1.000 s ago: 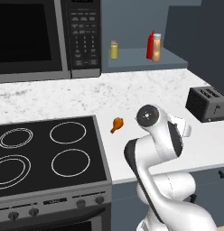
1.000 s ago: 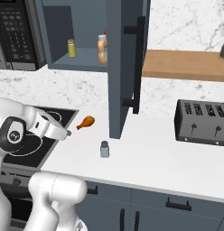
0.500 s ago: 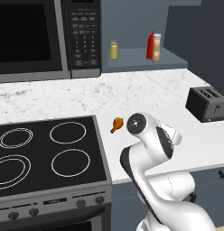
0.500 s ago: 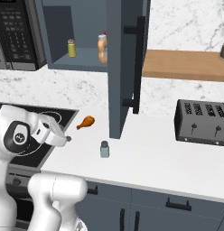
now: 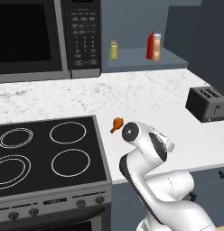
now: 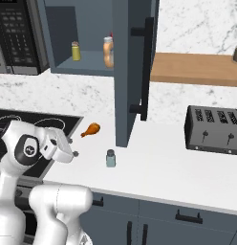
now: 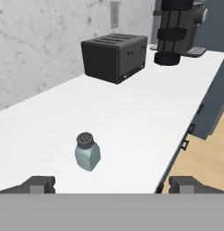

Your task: Put the shaker and condiment bottle from the counter next to their counterparts in the cabinet.

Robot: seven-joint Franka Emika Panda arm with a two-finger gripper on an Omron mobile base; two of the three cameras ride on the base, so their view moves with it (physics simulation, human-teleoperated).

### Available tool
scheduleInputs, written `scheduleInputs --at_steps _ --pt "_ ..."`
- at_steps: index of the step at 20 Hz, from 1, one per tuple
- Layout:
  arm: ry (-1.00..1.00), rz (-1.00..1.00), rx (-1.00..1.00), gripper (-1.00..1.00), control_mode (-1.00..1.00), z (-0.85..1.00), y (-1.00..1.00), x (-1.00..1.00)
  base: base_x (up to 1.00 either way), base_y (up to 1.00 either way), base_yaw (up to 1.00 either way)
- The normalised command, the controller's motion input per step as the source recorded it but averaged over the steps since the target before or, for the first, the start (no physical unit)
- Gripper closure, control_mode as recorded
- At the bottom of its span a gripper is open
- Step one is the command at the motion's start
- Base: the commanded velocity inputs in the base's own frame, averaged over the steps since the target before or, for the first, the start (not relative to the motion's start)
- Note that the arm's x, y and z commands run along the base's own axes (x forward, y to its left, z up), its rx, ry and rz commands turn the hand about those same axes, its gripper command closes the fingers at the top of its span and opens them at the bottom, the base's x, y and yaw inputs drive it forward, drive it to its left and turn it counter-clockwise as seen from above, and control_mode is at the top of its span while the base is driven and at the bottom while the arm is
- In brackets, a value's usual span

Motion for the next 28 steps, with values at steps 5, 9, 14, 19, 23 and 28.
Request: scheduleInputs --at_steps 5,9,14,19,23,28 --pt "-0.23 0.13 0.0 -1.0 -1.0 -0.68 -0.51 0.0 0.0 0.0 0.0" --pt "-0.15 0.04 0.0 -1.0 -1.0 -0.68 -0.52 -0.01 0.0 0.0 0.0" --pt "-0.06 0.08 0.0 -1.0 -1.0 -0.75 -0.29 0.0 0.0 0.0 0.0" --pt "-0.04 0.11 -0.02 -1.0 -1.0 -0.71 -0.07 0.0 0.0 0.0 0.0" --pt "-0.09 0.05 0.0 -1.0 -1.0 -0.76 -0.25 0.02 0.0 0.0 0.0" --pt "-0.1 0.05 0.0 -1.0 -1.0 -0.78 -0.49 0.12 0.0 0.0 0.0"
